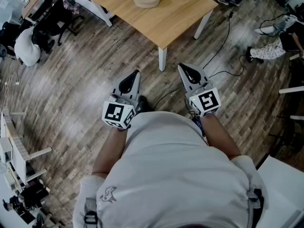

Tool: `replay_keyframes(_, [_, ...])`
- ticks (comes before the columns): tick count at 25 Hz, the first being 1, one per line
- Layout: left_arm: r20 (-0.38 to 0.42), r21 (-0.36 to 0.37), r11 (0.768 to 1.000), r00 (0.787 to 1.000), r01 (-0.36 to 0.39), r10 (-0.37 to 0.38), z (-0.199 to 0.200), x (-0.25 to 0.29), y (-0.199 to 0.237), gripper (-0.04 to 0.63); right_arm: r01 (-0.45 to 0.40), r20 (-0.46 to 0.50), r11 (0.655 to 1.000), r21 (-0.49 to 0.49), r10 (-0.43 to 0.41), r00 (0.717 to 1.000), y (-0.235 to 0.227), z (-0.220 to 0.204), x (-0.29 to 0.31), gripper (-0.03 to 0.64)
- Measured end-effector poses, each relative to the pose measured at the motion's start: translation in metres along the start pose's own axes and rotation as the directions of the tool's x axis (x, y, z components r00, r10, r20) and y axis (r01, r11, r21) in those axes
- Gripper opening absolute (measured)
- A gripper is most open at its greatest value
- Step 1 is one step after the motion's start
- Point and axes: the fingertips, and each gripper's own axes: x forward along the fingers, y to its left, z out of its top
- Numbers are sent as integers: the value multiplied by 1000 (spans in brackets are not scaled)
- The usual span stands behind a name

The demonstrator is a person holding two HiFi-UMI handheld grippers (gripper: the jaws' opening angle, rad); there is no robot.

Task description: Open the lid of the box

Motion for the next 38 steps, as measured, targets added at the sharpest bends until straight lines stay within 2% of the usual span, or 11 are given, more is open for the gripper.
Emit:
replay_keyframes(15, [6, 7, 1000, 1000, -1, 0, 1, 5, 11, 6, -7, -5, 1000, -13, 7, 1000, -1, -2, 8, 4])
replay_keyframes(25, [-2, -5, 1000, 1000, -11, 11, -3, 8, 27, 8, -7, -30, 1000, 15, 7, 1000, -4, -10, 21, 8])
replay_keyframes(28, [-4, -12, 1000, 1000, -7, 6, -6, 10, 31, 11, -16, -29, 1000, 6, 16, 999, -3, -10, 26, 60])
replay_keyframes(31, [-5, -19, 1000, 1000, 1, -1, -9, 11, 39, 79, -17, -35, 1000, 4, 17, 999, -2, -11, 35, 106])
replay_keyframes(35, [-16, -22, 999, 999, 27, -28, -15, 17, 50, 208, -15, -35, 1000, -5, 15, 999, -4, -11, 49, 155])
replay_keyframes(38, [-17, -29, 999, 999, 36, -37, -17, 22, 69, 247, -16, -46, 1000, -9, 16, 999, -4, -13, 69, 181])
